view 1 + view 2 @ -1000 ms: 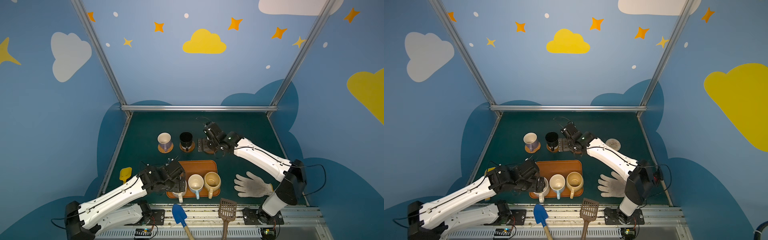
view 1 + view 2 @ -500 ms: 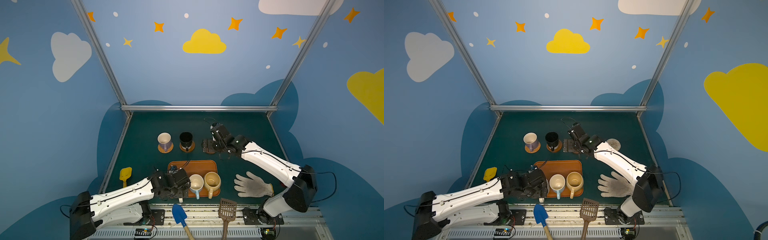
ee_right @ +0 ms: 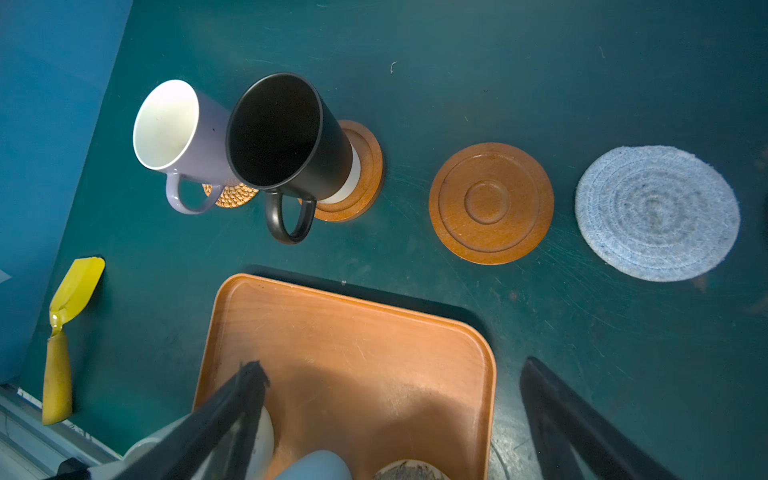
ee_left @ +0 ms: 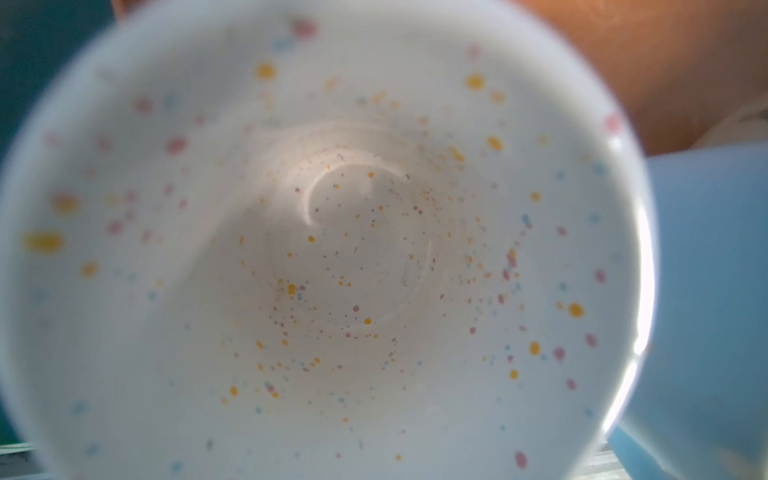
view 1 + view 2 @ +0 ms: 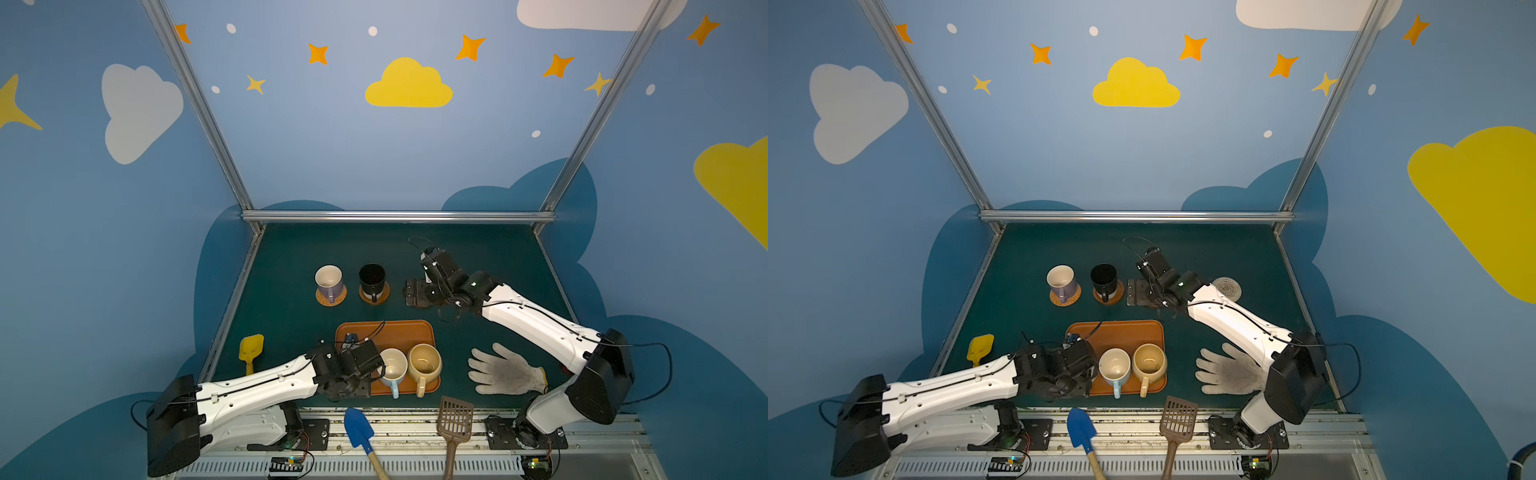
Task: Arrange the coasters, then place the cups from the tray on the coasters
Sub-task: 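Move left gripper onto speckled white mug on tray and grasp while right gripper withdraws, then lift speckled mug with left gripper toward the dark wooden coaster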
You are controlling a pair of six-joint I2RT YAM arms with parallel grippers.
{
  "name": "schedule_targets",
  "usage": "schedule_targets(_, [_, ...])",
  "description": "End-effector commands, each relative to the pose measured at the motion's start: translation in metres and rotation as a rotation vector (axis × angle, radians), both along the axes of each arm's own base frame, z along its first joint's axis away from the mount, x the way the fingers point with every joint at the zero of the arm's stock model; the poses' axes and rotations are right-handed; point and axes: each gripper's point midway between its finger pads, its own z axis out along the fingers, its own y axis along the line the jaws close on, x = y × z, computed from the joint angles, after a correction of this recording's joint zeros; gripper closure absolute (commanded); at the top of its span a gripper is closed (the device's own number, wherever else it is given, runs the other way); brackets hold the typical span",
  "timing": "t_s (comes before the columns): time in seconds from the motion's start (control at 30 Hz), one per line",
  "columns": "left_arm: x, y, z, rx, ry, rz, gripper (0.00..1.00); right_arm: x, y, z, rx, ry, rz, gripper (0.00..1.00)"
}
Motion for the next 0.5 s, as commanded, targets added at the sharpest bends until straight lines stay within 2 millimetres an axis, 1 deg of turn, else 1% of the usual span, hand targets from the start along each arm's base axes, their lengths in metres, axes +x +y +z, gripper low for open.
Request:
schedule_targets(0.0, [0.002,0.010,-0.007,0.048,-0.007,-0.001,0.54,0.000,0.001,-0.005,0.004,0.013,0.000,0.05])
schedule_targets(0.1, [0.005,0.014,-0.006,0.060,-0.015,-0.004,0.55,0.001,0.002,-0.007,0.010,0.018,0.000,0.05])
schedule_targets(0.2, [0.006,0.017,-0.005,0.066,-0.022,-0.003,0.61,0.000,0.004,-0.010,0.012,0.030,0.007,0.05])
schedule_targets(0.27, [0.007,0.019,-0.004,0.070,-0.024,-0.003,0.63,0.000,0.006,-0.012,0.012,0.039,0.012,0.06])
schedule_targets(0.37, [0.008,0.023,-0.003,0.078,-0.030,-0.008,0.71,0.000,0.007,-0.013,0.013,0.042,0.012,0.06])
schedule_targets(0.43, [0.009,0.024,-0.001,0.077,-0.034,-0.009,0.72,0.000,0.007,-0.012,0.015,0.040,0.013,0.06])
schedule_targets(0.47, [0.009,0.024,-0.001,0.076,-0.036,-0.008,0.75,0.000,0.007,-0.013,0.013,0.040,0.015,0.06])
